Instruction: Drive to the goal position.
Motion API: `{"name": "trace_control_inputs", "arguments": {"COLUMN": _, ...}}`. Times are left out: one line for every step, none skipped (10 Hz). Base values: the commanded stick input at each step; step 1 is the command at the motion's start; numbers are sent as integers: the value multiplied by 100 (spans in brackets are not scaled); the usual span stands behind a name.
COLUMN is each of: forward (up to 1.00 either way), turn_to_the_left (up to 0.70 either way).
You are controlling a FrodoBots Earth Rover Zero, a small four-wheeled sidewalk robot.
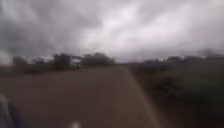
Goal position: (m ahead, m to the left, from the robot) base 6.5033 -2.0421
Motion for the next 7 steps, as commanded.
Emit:
{"name": "trace_control_inputs", "arguments": {"forward": 85, "turn_to_the_left": -18}}
{"name": "trace_control_inputs", "arguments": {"forward": 85, "turn_to_the_left": -1}}
{"name": "trace_control_inputs", "arguments": {"forward": 85, "turn_to_the_left": 0}}
{"name": "trace_control_inputs", "arguments": {"forward": 85, "turn_to_the_left": 0}}
{"name": "trace_control_inputs", "arguments": {"forward": 85, "turn_to_the_left": -21}}
{"name": "trace_control_inputs", "arguments": {"forward": 85, "turn_to_the_left": -34}}
{"name": "trace_control_inputs", "arguments": {"forward": 85, "turn_to_the_left": -34}}
